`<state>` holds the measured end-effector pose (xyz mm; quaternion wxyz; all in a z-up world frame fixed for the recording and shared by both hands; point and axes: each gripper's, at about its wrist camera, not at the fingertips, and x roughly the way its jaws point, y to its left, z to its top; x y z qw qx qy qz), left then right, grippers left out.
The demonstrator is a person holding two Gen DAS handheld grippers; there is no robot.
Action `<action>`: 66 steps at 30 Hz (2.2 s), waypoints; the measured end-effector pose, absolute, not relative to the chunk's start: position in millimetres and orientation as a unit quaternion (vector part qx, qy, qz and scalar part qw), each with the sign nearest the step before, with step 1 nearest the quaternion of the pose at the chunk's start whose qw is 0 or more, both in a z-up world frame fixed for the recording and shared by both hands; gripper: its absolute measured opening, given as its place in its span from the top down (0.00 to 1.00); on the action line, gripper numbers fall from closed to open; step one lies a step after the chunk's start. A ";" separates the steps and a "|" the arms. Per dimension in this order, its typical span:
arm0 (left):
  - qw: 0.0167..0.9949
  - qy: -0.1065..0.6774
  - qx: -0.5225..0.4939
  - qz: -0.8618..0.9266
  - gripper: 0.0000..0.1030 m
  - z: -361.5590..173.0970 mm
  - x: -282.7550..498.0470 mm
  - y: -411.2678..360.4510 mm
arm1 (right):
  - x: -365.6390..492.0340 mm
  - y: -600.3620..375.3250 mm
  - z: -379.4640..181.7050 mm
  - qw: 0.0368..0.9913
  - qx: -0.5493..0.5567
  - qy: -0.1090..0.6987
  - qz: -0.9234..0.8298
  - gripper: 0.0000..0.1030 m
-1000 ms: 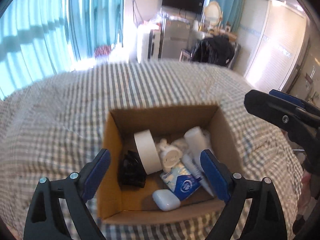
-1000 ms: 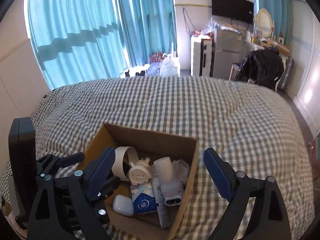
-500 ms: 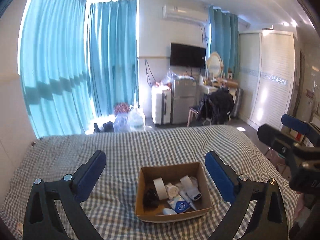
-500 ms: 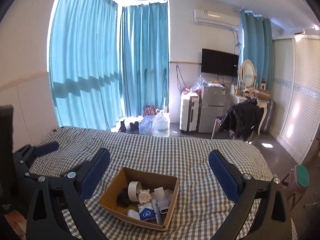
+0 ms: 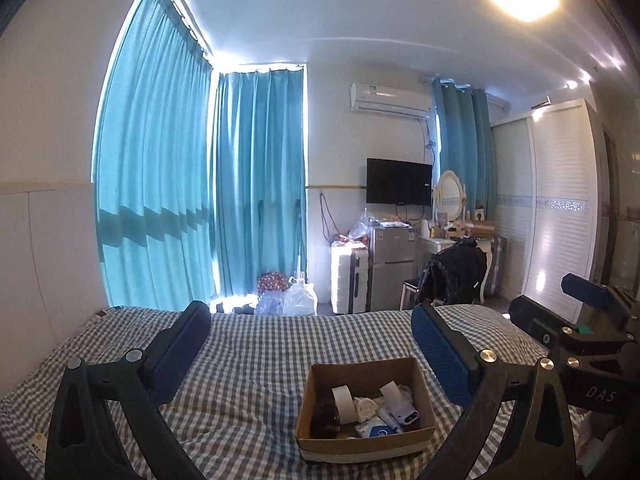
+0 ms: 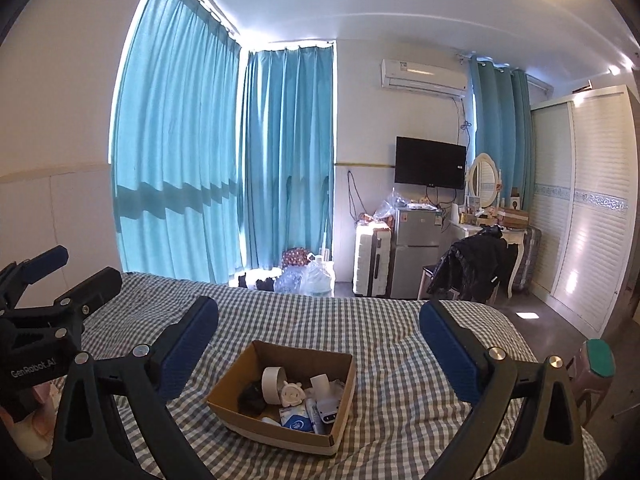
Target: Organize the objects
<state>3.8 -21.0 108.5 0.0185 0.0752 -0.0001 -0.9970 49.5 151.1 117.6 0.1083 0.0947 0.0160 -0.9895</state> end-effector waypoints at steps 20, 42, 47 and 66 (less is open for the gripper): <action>0.041 -0.033 0.142 -0.988 0.00 -17.5 12.5 -1.4 | 58.4 161.7 -33.1 0.067 0.124 0.008 -0.990 0.02; 0.039 -0.014 0.165 -0.985 0.00 -25.4 13.7 -6.0 | 60.3 150.7 -36.0 0.073 0.133 0.017 -0.988 0.02; 0.041 -0.011 0.169 -0.985 0.00 -26.0 13.1 -7.3 | 62.8 149.3 -35.9 0.073 0.132 0.017 -0.988 0.02; 0.040 -0.007 0.173 -0.984 0.00 -27.6 15.4 -7.7 | 62.5 147.2 -39.3 0.072 0.141 0.012 -0.987 0.02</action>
